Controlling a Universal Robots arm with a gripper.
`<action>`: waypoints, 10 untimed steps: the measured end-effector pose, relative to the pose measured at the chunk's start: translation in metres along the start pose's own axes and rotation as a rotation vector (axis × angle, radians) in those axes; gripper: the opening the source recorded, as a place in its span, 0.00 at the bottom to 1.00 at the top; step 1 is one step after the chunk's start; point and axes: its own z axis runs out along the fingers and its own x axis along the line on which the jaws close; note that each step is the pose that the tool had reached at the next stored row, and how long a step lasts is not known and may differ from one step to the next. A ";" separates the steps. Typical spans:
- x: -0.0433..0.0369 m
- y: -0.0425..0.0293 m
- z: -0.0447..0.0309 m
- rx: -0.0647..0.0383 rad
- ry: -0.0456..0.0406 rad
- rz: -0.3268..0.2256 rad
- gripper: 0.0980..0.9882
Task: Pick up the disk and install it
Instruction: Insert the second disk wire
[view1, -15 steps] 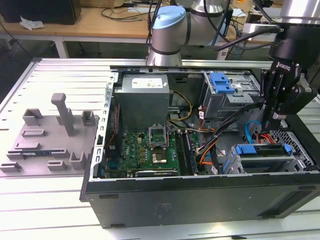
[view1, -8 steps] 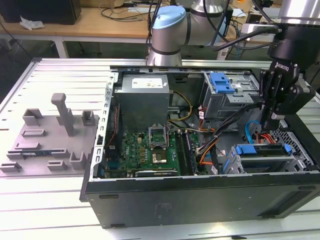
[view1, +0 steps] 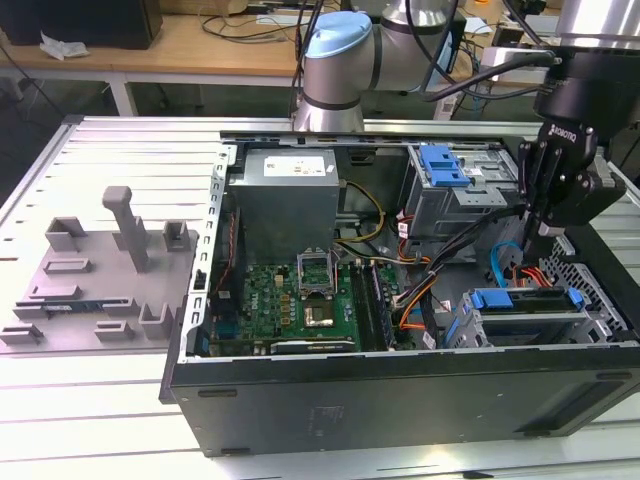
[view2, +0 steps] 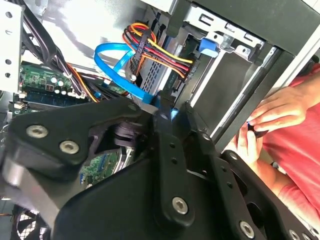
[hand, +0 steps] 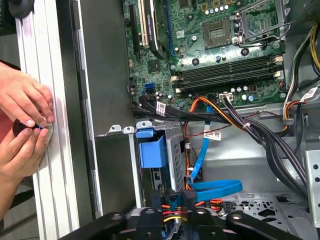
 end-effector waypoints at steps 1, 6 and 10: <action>0.0000 0.0000 0.0000 0.000 0.0000 0.000 0.14; 0.0000 0.0000 0.0001 0.000 0.0000 0.000 0.07; 0.0017 0.0015 0.0006 0.008 -0.0018 0.002 0.07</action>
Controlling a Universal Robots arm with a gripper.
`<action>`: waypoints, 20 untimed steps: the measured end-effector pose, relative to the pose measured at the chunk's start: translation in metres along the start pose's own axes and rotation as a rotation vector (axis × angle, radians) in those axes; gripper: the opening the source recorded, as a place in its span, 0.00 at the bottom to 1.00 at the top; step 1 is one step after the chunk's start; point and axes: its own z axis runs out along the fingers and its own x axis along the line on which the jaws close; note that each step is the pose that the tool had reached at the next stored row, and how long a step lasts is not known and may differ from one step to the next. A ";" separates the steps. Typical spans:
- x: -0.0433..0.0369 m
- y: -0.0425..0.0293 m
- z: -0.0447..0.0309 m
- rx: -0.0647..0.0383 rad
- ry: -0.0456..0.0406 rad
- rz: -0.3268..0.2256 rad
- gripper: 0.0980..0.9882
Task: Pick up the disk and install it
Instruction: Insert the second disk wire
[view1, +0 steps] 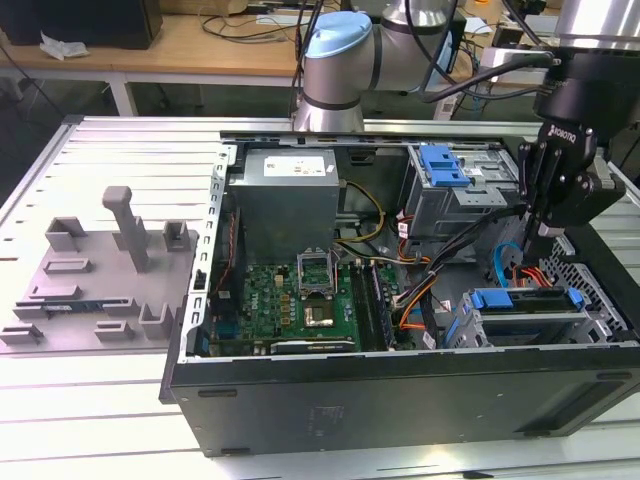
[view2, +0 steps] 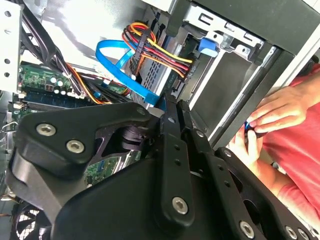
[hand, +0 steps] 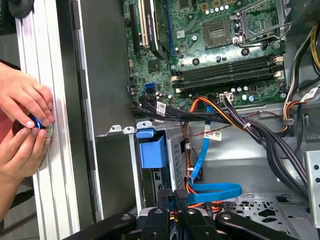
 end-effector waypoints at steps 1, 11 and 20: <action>0.0011 0.0009 0.0004 0.008 -0.0023 0.003 0.07; 0.0259 -0.0011 0.0091 0.016 -0.1331 0.009 0.07; 0.0460 -0.0030 0.0163 0.013 -0.2141 -0.002 0.07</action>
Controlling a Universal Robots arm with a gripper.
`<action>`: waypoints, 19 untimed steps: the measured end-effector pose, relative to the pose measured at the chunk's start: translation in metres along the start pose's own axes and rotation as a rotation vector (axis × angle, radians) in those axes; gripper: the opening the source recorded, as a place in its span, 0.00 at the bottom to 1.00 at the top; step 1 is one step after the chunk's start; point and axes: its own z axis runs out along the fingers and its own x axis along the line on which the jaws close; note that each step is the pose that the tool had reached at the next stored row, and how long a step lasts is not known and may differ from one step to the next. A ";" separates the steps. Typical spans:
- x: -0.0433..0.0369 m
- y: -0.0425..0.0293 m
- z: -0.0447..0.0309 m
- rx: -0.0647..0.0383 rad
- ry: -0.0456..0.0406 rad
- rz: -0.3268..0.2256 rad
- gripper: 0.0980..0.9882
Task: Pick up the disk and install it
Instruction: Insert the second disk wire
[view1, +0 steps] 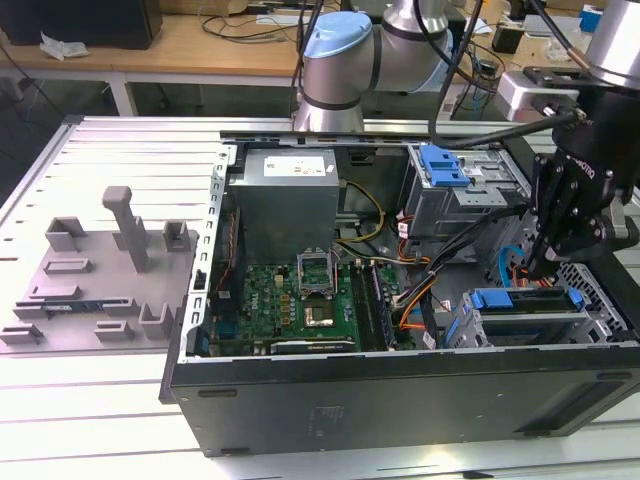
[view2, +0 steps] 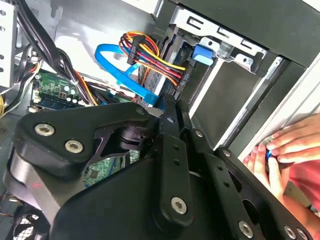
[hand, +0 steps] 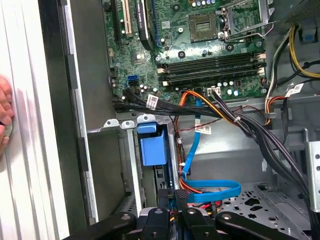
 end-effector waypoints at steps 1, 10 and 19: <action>0.0011 0.0003 0.0002 0.000 -0.0056 -0.006 0.07; 0.0103 0.0004 0.0030 0.004 -0.0299 -0.049 0.07; 0.0130 0.0001 0.0049 0.003 -0.0417 -0.051 0.07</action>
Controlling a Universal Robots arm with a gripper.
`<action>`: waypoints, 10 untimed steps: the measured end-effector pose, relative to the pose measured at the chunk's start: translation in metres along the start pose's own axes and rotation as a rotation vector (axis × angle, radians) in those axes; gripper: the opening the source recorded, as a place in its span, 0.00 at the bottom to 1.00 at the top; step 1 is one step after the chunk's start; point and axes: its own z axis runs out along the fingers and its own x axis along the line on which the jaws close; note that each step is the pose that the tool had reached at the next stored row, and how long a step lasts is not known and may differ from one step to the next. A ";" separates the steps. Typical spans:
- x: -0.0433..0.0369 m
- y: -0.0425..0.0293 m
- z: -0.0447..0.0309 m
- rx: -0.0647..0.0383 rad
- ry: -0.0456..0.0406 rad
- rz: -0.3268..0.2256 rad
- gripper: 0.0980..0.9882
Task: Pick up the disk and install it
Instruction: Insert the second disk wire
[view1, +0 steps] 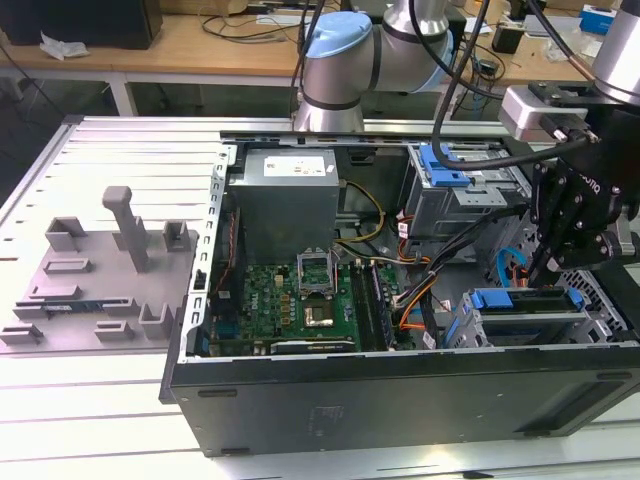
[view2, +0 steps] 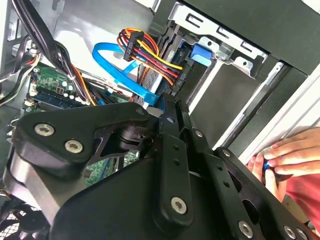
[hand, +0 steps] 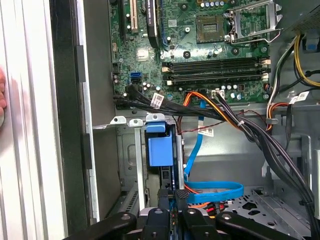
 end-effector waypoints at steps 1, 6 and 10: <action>0.0001 0.0000 0.0001 0.000 -0.0060 0.000 0.07; 0.0009 -0.0001 0.0005 -0.002 -0.0288 0.000 0.07; 0.0017 -0.0001 0.0006 -0.002 -0.0288 0.000 0.07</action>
